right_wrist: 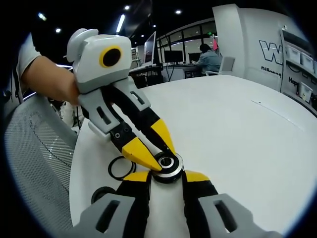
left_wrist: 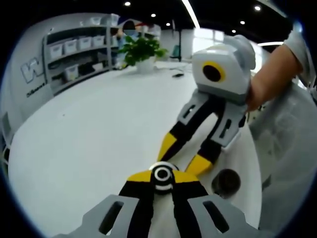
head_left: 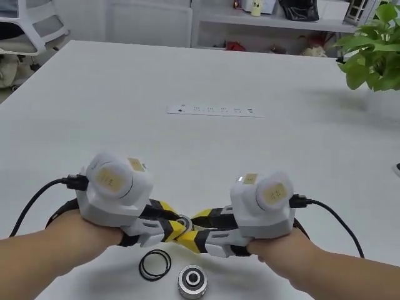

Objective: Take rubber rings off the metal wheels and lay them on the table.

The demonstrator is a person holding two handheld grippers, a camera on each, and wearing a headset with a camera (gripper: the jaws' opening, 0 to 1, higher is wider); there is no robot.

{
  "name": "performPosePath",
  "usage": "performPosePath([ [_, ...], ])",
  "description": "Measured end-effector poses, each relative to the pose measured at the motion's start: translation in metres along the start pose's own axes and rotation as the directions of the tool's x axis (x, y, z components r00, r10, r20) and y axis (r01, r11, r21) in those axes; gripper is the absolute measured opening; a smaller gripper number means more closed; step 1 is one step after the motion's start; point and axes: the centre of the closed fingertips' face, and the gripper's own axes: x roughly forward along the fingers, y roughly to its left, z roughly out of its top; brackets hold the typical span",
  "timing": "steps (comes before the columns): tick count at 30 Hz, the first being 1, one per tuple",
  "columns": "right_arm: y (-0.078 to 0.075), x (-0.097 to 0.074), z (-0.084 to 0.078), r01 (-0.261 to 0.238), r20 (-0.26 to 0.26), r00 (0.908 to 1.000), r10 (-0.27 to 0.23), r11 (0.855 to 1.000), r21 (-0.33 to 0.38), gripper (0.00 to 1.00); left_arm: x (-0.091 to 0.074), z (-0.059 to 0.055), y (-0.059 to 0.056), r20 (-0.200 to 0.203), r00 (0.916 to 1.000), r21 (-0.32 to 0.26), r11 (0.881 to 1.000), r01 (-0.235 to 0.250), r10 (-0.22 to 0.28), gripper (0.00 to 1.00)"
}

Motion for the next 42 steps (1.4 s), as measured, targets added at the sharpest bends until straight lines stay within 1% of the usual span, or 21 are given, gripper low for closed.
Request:
performPosePath([
  [12, 0.000, -0.004, 0.000, 0.000, -0.004, 1.0000, 0.000, 1.000, -0.017, 0.20, 0.000, 0.000, 0.000, 0.000, 1.0000, -0.001, 1.000, 0.000, 0.000, 0.14],
  [20, 0.000, -0.006, -0.001, -0.005, -0.004, 1.0000, 0.005, 1.000, -0.010, 0.17, 0.000, 0.000, 0.000, -0.002, 1.0000, -0.002, 1.000, 0.003, -0.003, 0.14],
  [23, -0.001, -0.008, -0.003, -0.009, -0.010, 0.9999, 0.009, 1.000, -0.005, 0.13, 0.000, 0.000, 0.000, -0.004, 1.0000, -0.001, 1.000, 0.001, -0.001, 0.14],
  [26, -0.003, -0.010, -0.005, -0.005, -0.015, 0.9999, 0.005, 1.000, -0.004, 0.05, 0.000, 0.000, 0.001, -0.004, 1.0000, -0.004, 1.000, 0.000, 0.000, 0.14],
  [27, -0.004, -0.010, -0.005, -0.005, -0.012, 0.9999, 0.005, 1.000, 0.014, 0.03, 0.000, 0.000, 0.001, -0.005, 1.0000, -0.004, 1.000, -0.001, 0.001, 0.14],
  [32, -0.002, -0.010, -0.005, -0.006, -0.011, 0.9999, 0.006, 0.999, 0.033, 0.01, -0.001, 0.000, 0.000, -0.006, 1.0000, -0.005, 1.000, -0.004, 0.004, 0.14],
  [35, -0.003, -0.010, -0.006, -0.011, -0.007, 0.9999, 0.012, 0.996, 0.083, 0.00, -0.001, -0.001, 0.000, -0.008, 1.0000, -0.002, 1.000, -0.003, 0.003, 0.14],
  [38, -0.004, -0.010, -0.006, -0.015, -0.001, 0.9999, 0.016, 0.990, 0.140, 0.00, -0.001, -0.001, 0.000, -0.012, 0.9999, 0.004, 1.000, -0.001, 0.001, 0.14],
  [42, -0.005, -0.011, -0.007, -0.012, 0.005, 0.9999, 0.011, 0.981, 0.192, 0.00, -0.002, -0.001, -0.001, -0.014, 0.9999, 0.007, 1.000, -0.002, 0.002, 0.14],
])
